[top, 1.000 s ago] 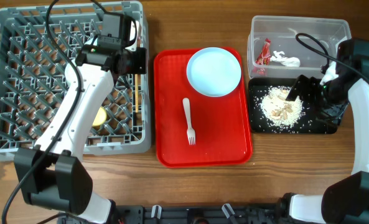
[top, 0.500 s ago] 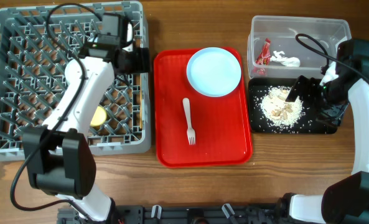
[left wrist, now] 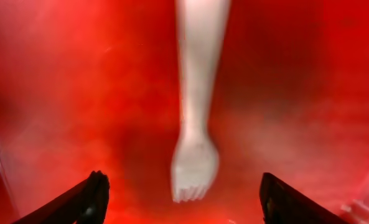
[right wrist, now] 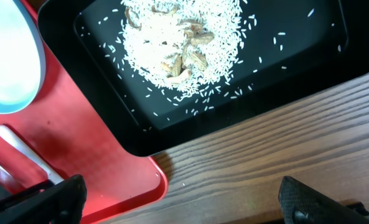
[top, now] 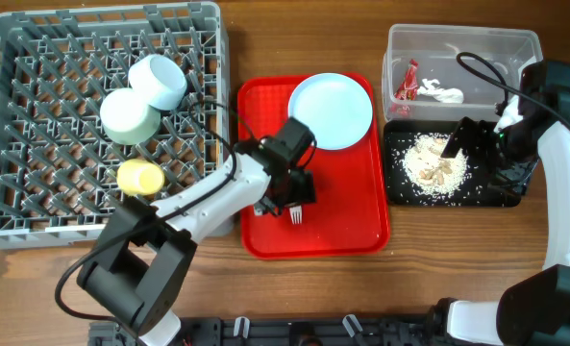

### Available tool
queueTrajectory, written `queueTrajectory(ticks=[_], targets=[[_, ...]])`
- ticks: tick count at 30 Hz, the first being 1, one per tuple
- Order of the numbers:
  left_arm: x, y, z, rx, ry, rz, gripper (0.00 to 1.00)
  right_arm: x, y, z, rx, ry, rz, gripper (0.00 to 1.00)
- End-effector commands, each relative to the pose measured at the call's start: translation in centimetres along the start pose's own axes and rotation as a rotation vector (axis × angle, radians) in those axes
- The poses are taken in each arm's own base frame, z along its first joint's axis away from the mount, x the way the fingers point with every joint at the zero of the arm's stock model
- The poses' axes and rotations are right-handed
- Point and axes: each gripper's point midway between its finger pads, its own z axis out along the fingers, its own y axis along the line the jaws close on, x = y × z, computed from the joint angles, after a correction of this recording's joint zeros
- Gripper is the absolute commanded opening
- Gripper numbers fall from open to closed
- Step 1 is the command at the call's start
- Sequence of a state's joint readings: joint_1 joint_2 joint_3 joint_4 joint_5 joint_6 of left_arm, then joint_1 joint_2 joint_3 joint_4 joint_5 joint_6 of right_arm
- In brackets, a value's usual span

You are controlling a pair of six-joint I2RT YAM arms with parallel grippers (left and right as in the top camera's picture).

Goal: Sort waste into correct bins and load items into the dishwasher rack
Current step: 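Grasp the white plastic fork on the red tray with the left gripper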

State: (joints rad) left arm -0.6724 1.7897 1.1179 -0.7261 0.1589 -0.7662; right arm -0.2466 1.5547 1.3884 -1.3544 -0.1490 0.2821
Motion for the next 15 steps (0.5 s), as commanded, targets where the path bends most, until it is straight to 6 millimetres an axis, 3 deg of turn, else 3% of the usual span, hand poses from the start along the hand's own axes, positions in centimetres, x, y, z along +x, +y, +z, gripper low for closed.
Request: queueTrajectory(ticks=[1,10,12,15], targets=[[0.2,2.4,1.3,-0.107,-0.081,-0.025,0.76,-0.1,0.2,-0.4,-0.010,-0.007,-0.019,1.00],[1.6,1.0,2.5,-0.100,-0.119,0.061,0.66,-0.1,0.2,-0.4,-0.011,-0.007,-0.019,1.00],[1.7,0.8,2.5,-0.097,-0.120,0.066,0.56,-0.1,0.2,-0.4,-0.010,-0.008,-0.019,1.00],[1.9,1.2,3.1,-0.115,-0.106,0.065,0.50,-0.1,0.2,-0.4,-0.010,-0.007,-0.019,1.00]])
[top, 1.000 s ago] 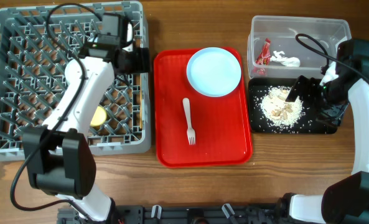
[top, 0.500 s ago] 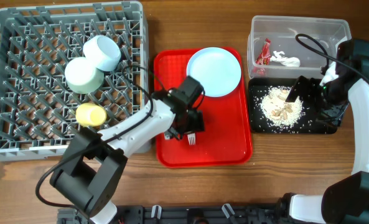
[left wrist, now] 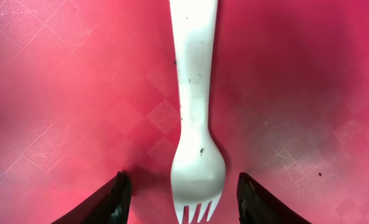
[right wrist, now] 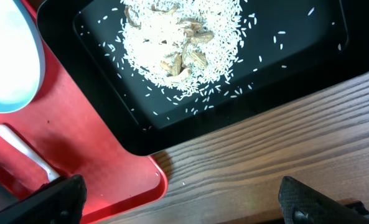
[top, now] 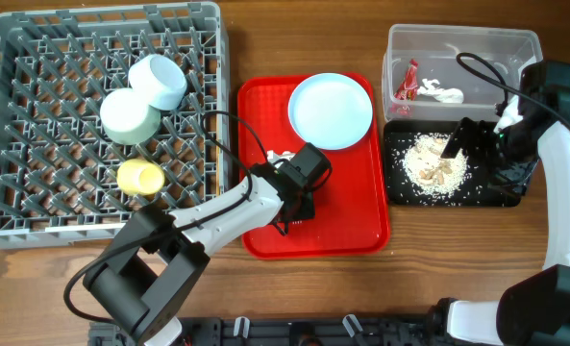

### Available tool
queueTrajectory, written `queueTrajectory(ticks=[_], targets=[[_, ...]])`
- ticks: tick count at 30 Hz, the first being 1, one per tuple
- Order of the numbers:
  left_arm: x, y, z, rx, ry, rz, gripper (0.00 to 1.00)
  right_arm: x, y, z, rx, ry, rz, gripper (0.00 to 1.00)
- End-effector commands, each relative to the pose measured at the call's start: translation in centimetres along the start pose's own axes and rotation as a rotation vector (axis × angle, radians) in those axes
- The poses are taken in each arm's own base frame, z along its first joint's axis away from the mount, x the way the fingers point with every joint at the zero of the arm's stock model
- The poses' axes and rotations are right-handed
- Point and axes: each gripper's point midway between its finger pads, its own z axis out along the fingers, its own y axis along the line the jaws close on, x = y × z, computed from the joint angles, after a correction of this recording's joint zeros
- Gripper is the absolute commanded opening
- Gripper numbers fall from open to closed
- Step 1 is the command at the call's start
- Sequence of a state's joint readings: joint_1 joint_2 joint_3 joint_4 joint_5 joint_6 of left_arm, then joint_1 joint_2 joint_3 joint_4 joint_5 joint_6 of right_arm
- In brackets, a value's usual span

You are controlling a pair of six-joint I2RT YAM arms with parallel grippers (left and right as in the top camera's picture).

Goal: Sort waste into correct bins and load items into the dishwasher rack
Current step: 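Grasp the white plastic fork on the red tray with the left gripper, then insert the fork into the dish rack with the left gripper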

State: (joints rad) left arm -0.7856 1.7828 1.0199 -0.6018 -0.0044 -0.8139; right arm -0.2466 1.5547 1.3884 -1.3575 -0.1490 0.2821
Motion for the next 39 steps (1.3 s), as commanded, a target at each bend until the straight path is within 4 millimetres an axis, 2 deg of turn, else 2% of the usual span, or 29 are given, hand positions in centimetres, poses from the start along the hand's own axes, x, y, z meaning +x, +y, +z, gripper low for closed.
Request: queueTrajectory(ticks=[1,3,7,9,18,21,23,28,30,32,35,39], targets=[[1.0,1.0,1.3,-0.047,0.025,0.003,0.49,-0.2,0.3,-0.4,-0.011,-0.010,-0.020,1.00],[1.0,1.0,1.5,-0.049,0.027,0.003,0.45,-0.2,0.3,-0.4,-0.011,-0.010,-0.020,1.00],[1.0,1.0,1.5,-0.049,0.026,0.003,0.24,-0.2,0.3,-0.4,-0.011,-0.011,-0.020,1.00],[0.9,1.0,1.5,-0.047,0.025,0.003,0.18,-0.2,0.3,-0.4,-0.011,-0.010,-0.020,1.00],[0.8,0.8,1.4,-0.042,0.021,0.002,0.04,-0.1,0.2,-0.4,-0.010,-0.007,-0.019,1.00],[-0.5,0.4,0.0,-0.038,-0.029,0.005,0.04,-0.1,0.2,-0.4,-0.010,-0.007,-0.021,1.00],[-2.0,0.3,-2.0,-0.036,-0.082,0.036,0.04,-0.1,0.2,-0.4,-0.010,-0.007,-0.022,1.00],[-7.1,0.5,-9.8,0.029,-0.206,0.167,0.04,-0.1,0.2,-0.4,-0.010,-0.008,-0.023,1.00],[-9.5,1.7,-13.1,0.041,-0.272,0.173,0.04,-0.2,0.3,-0.4,-0.011,-0.010,-0.023,1.00],[-12.3,4.4,-15.6,0.034,-0.347,0.149,0.04,-0.2,0.3,-0.4,-0.011,-0.010,-0.023,1.00],[-15.3,10.2,-15.7,-0.045,-0.363,0.119,0.04,-0.1,0.3,-0.4,-0.011,-0.009,-0.022,1.00],[-17.5,13.1,-14.1,-0.047,-0.348,0.081,0.04,-0.1,0.2,-0.4,-0.010,-0.008,-0.021,1.00]])
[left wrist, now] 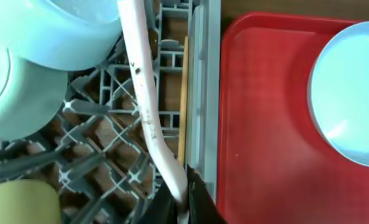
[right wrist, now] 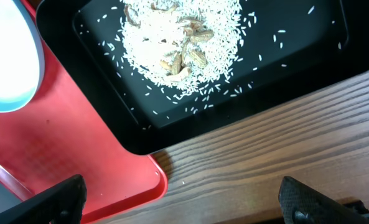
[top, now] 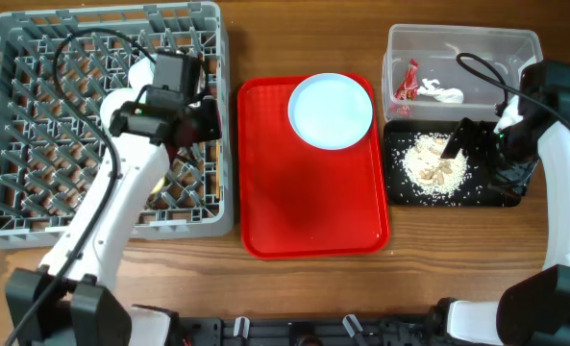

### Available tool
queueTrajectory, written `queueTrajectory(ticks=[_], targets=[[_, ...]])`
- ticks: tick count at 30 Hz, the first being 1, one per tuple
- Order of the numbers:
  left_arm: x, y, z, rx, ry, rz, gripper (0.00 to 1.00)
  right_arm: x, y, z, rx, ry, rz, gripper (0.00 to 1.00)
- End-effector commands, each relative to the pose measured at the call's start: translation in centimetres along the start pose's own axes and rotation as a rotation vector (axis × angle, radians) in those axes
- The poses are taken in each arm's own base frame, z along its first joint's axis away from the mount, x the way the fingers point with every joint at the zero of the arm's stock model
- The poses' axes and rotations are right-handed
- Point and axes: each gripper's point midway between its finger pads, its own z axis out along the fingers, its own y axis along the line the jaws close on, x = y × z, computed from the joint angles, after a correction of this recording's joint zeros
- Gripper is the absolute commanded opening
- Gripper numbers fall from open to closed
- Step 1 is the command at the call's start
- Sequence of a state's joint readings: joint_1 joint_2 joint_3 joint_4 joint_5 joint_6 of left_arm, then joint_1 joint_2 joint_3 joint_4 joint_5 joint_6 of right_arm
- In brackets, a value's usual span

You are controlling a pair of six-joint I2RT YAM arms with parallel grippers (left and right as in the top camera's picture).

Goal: Sort waste into correct bins and load items into the dishwasher rack
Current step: 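Insert the fork into the dish rack with the left gripper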

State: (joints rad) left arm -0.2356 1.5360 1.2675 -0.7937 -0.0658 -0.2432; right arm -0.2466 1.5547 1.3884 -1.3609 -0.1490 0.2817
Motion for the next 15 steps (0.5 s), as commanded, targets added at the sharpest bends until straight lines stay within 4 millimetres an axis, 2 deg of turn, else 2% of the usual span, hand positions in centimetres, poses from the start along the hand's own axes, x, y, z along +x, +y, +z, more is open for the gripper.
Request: queueTrajectory(ticks=[1,3,7,8,9,11,15], targets=[[-0.1,0.7,3.0,0.004,0.050,0.049,0.04,-0.2,0.3,-0.4,-0.011,-0.010,-0.022,1.00],[0.5,0.8,4.7,-0.005,0.084,0.050,0.04,-0.2,0.3,-0.4,-0.011,-0.011,-0.022,1.00],[1.4,1.0,6.7,-0.018,0.135,0.051,0.05,-0.2,0.3,-0.4,-0.011,-0.011,-0.022,1.00],[1.7,1.0,6.9,-0.020,0.145,0.051,0.10,-0.2,0.3,-0.4,-0.011,-0.011,-0.022,1.00],[1.8,1.0,6.9,-0.018,0.153,0.051,0.27,-0.2,0.3,-0.4,-0.011,-0.011,-0.022,1.00],[2.2,1.0,6.9,-0.019,0.168,0.051,0.48,-0.2,0.3,-0.4,-0.011,-0.011,-0.022,1.00],[2.7,1.2,6.8,-0.023,0.187,0.052,0.49,-0.2,0.3,-0.4,-0.011,-0.011,-0.022,1.00]])
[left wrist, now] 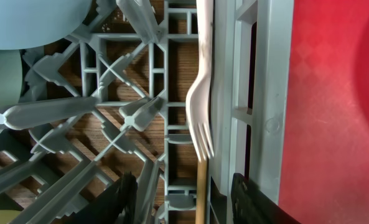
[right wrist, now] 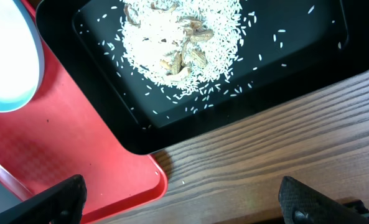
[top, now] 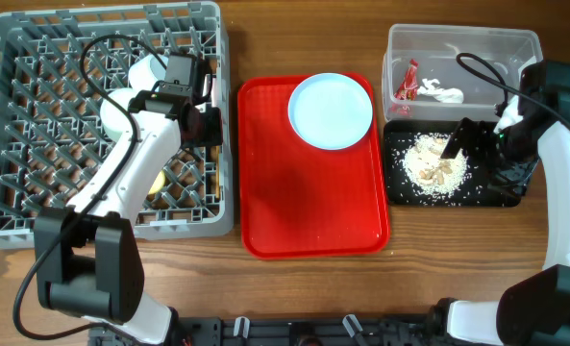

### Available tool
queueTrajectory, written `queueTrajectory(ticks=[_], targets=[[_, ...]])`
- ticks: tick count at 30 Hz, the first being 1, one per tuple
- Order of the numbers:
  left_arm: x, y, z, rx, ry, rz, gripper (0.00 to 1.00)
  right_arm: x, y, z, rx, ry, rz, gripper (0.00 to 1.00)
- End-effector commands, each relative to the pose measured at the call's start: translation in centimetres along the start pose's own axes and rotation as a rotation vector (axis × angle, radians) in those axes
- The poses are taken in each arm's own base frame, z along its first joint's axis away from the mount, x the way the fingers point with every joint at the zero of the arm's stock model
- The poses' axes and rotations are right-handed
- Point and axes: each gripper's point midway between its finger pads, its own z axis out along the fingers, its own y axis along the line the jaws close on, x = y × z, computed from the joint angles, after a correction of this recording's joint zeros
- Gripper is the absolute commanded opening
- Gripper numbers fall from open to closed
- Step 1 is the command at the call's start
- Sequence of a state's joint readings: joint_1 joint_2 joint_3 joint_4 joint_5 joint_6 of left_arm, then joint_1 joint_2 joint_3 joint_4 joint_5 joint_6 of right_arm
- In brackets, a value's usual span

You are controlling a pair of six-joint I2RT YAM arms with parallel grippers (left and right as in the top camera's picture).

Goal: Sort waste into correct bins and load items into the dishwasher rack
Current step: 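Insert the fork into the dish rack with the left gripper, then grasp the white plate edge on the red tray with the left gripper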

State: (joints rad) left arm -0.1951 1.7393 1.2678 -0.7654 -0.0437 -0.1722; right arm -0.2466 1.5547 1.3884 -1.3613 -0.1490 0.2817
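Note:
A white plastic fork (left wrist: 203, 93) lies in the grey dishwasher rack (top: 15, 192) against its right wall, tines toward the camera. My left gripper (left wrist: 184, 205) is open just above it, fingers either side and touching nothing; from overhead it (top: 206, 125) sits at the rack's right edge. A pale blue plate (top: 331, 111) rests on the red tray (top: 304, 202). My right gripper (right wrist: 184, 205) is open and holds nothing, over the black tray (top: 501, 192) of rice and scraps (right wrist: 178, 43).
The rack also holds a white cup (top: 145, 69), a pale green cup (top: 116, 108), a yellow cup (top: 156, 183) and a wooden stick (left wrist: 201, 186) beside the fork. A clear bin (top: 458, 43) with wrappers stands behind the black tray.
My left gripper was shut on the fork above the rack's right side. Now it is open and lower, and the fork lies in the rack. The right arm has not moved.
My left gripper was open over the fork on the red tray, then lower with a finger either side of it. Then it held the fork over the rack, with only the plate on the tray. Now the fork rests in the rack, let go.

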Motion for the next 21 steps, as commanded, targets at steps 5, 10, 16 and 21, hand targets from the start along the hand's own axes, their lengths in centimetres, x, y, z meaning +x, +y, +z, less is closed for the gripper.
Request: queueTrajectory(ticks=[5,10,16,21], targets=[[1.6,-1.4,-0.1,0.080,0.081,0.004,0.36,-0.2,0.3,-0.4,-0.011,-0.011,-0.022,1.00],[2.3,-1.7,-0.7,0.095,0.101,0.004,0.36,-0.2,0.3,-0.4,-0.011,-0.010,-0.022,1.00],[0.8,-1.9,-2.4,0.112,0.029,0.006,0.43,-0.2,0.3,-0.4,-0.011,-0.011,-0.022,1.00],[-4.0,-4.1,-9.3,0.200,-0.200,0.032,0.73,-0.2,0.3,-0.4,-0.011,-0.011,-0.022,1.00]])
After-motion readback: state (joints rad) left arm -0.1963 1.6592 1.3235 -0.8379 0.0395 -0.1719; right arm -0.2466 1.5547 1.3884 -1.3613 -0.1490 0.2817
